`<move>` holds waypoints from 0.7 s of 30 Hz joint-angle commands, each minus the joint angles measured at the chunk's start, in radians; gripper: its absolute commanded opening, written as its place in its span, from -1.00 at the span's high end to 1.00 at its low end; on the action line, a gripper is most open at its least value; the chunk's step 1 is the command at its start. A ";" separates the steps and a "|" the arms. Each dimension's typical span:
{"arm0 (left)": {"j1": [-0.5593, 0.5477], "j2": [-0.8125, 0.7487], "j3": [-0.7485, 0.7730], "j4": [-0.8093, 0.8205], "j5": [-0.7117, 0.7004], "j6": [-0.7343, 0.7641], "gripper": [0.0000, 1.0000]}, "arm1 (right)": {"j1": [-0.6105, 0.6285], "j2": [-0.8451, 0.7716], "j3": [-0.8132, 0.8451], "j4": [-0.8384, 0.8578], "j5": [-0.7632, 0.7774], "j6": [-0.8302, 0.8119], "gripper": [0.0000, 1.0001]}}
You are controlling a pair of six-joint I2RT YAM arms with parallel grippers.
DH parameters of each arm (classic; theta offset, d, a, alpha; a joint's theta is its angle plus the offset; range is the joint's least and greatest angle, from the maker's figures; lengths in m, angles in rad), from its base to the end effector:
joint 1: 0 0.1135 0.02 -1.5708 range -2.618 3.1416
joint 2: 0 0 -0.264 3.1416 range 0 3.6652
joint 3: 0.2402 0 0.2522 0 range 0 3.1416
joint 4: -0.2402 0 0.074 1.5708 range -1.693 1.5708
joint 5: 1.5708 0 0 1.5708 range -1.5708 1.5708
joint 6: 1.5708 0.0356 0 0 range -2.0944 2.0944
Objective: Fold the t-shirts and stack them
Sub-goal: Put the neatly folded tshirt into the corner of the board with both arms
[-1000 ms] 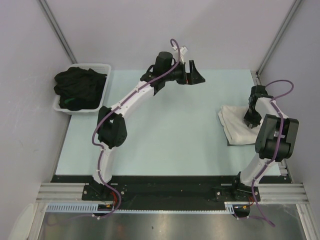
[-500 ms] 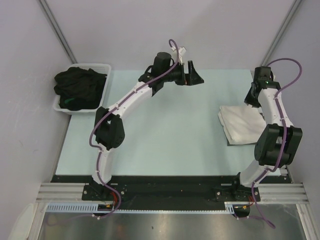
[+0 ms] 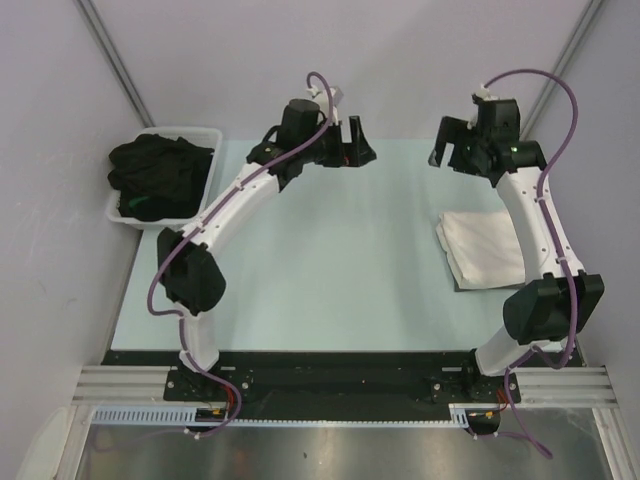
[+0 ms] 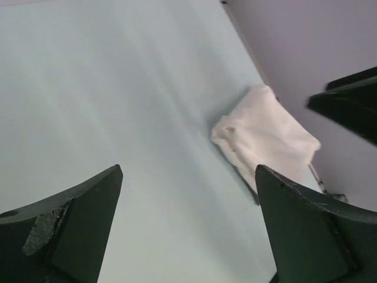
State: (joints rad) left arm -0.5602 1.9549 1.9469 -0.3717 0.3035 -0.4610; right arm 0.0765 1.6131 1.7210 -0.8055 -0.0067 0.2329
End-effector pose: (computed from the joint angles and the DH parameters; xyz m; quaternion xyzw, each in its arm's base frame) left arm 0.3880 -0.2559 0.3763 0.1253 0.8131 -0.3802 0.4226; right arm 0.3512 0.0272 0.3929 0.0694 0.9035 0.0682 0.4173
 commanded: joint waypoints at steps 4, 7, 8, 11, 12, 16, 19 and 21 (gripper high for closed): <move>0.086 -0.275 -0.152 -0.145 -0.302 0.107 -0.99 | 0.114 -0.058 0.183 0.051 -0.073 -0.084 -1.00; 0.118 -0.373 -0.235 -0.138 -0.375 0.133 -0.99 | 0.154 -0.061 0.184 0.048 -0.062 -0.080 -0.99; 0.126 -0.398 -0.279 -0.122 -0.417 0.137 -0.99 | 0.166 -0.061 0.184 0.046 -0.055 -0.079 -1.00; 0.144 -0.502 -0.360 -0.093 -0.490 0.159 -0.99 | 0.227 -0.061 0.207 0.040 -0.012 -0.099 -0.99; 0.148 -0.523 -0.379 -0.088 -0.562 0.165 -0.99 | 0.247 -0.062 0.215 0.032 0.035 -0.109 -0.99; 0.151 -0.649 -0.505 -0.036 -0.684 0.185 -0.99 | 0.392 -0.074 0.224 0.064 0.132 -0.174 -0.99; 0.152 -0.724 -0.606 0.031 -0.670 0.203 -0.99 | 0.466 -0.056 0.233 0.078 0.197 -0.202 -0.99; 0.152 -0.752 -0.651 0.048 -0.667 0.205 -0.99 | 0.482 -0.038 0.244 0.080 0.198 -0.195 -0.99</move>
State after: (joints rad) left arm -0.4126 1.2625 1.3666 -0.4171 -0.3122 -0.2947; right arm 0.5186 1.5646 1.9007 -0.7681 0.1093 0.0784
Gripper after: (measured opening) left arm 0.994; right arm 0.994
